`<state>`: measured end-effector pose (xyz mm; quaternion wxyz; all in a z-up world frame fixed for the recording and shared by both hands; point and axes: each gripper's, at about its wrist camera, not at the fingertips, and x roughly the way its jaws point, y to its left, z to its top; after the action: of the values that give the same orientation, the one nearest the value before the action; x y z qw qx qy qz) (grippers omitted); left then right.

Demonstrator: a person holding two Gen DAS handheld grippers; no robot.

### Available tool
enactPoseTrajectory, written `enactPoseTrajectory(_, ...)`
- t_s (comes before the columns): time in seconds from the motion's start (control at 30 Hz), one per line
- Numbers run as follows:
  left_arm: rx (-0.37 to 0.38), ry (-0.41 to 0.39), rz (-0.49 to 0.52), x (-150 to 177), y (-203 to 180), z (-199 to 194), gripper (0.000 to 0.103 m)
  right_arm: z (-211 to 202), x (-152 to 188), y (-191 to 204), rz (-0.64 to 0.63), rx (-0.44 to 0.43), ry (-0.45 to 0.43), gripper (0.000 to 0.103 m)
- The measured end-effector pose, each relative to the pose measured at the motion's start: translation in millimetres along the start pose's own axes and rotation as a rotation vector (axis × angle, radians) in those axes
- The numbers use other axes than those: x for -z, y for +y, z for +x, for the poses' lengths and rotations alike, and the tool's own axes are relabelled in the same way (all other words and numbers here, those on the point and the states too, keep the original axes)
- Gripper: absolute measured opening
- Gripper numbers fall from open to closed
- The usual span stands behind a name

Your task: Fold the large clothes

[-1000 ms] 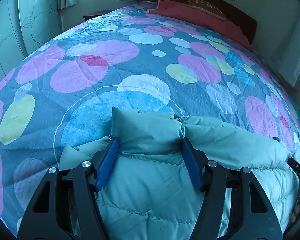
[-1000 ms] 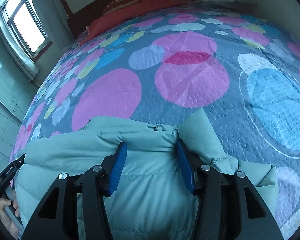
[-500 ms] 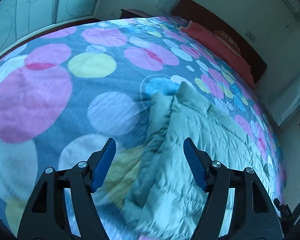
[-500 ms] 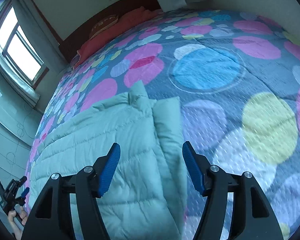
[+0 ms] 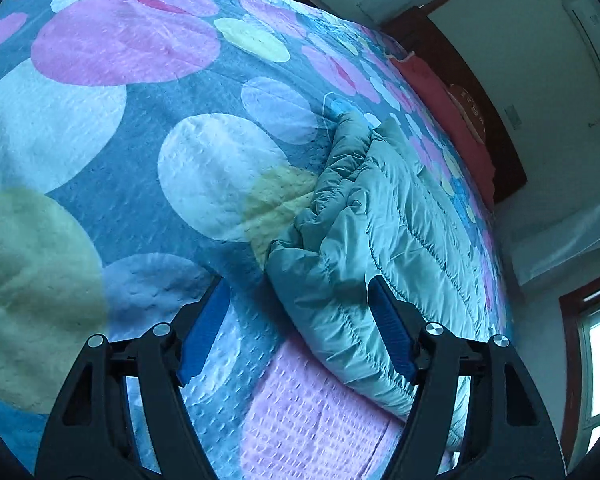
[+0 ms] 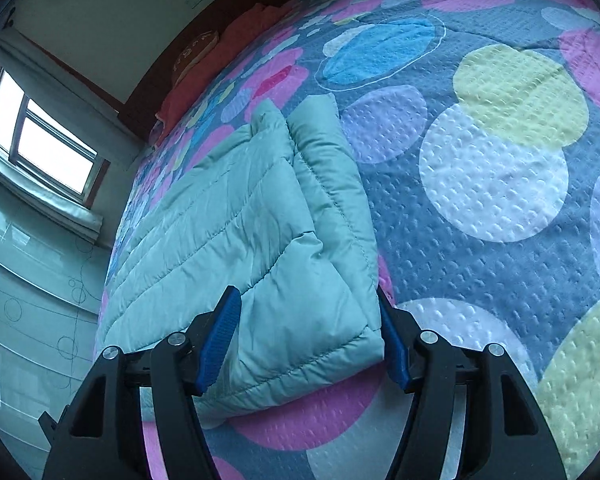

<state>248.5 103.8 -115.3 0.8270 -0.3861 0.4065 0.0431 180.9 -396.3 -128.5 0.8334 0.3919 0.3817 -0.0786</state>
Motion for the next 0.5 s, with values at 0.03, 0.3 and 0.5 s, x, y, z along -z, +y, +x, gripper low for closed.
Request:
enactPoseTrajectory(0.03, 0.007, -0.008, -0.011, 1.9, -2.4, 2.0, 0.064, 2.0, 1.1, 0.6, 0.006, 0.004, -0.002, 0.050)
enactPoseTrajectory(0.3, 0.066, -0.010, 0.024, 8.2, -9.9, 4.1, 0.009, -4.2, 2.7, -2.6, 0.014, -0.056, -0.024, 0.020)
enactPoseTrajectory(0.5, 0.077, -0.023, 0.050, 13.8, -6.2, -19.2, 0.007, -16.5, 8.3, -0.9, 0.001, -0.077, -0.023, 0.018)
